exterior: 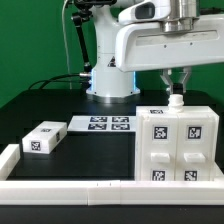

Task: Assemble cabinet

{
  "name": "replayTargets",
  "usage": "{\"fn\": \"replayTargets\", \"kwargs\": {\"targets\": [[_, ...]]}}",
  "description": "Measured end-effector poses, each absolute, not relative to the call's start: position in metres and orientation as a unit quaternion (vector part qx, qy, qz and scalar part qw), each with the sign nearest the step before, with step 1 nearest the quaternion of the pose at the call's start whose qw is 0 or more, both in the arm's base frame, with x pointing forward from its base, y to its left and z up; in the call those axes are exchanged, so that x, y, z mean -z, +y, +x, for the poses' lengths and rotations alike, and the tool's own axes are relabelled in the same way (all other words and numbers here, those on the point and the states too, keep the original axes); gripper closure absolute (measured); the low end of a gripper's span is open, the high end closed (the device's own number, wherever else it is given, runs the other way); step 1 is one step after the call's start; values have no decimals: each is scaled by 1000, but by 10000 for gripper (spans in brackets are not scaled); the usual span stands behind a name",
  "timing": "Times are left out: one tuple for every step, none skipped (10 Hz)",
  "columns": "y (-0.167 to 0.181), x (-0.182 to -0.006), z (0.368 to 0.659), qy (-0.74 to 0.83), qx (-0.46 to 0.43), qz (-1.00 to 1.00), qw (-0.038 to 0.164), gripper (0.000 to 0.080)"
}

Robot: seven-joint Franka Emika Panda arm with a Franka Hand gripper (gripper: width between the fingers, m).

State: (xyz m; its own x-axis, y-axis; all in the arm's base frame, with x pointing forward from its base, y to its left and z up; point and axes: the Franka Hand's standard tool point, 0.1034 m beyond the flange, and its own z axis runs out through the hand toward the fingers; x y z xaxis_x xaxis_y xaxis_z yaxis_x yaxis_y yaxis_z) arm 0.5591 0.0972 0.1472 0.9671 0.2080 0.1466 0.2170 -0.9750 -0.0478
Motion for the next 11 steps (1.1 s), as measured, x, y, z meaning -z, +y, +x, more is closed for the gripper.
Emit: {"fn": "replayTargets", "kwargs": {"targets": [[97,-147,559,-107,70,-991,32,665],[97,-147,559,-107,70,-991,32,665],[98,-145,557,-105,72,-991,32,529],[100,-129,539,-101,69,-992,32,347],[90,-119,521,-97,55,-993,29,212],[73,-113,502,-90,42,-995,23,212],[56,-108,489,-92,35,-995,18,55],[31,-102,479,-110,28,-993,13,17],[9,-98,474,-135,29,-990,10,17],[-12,-97,474,-141,31,-989,10,3],[-7,-97,474,-108,31,-994,11,2]]}}
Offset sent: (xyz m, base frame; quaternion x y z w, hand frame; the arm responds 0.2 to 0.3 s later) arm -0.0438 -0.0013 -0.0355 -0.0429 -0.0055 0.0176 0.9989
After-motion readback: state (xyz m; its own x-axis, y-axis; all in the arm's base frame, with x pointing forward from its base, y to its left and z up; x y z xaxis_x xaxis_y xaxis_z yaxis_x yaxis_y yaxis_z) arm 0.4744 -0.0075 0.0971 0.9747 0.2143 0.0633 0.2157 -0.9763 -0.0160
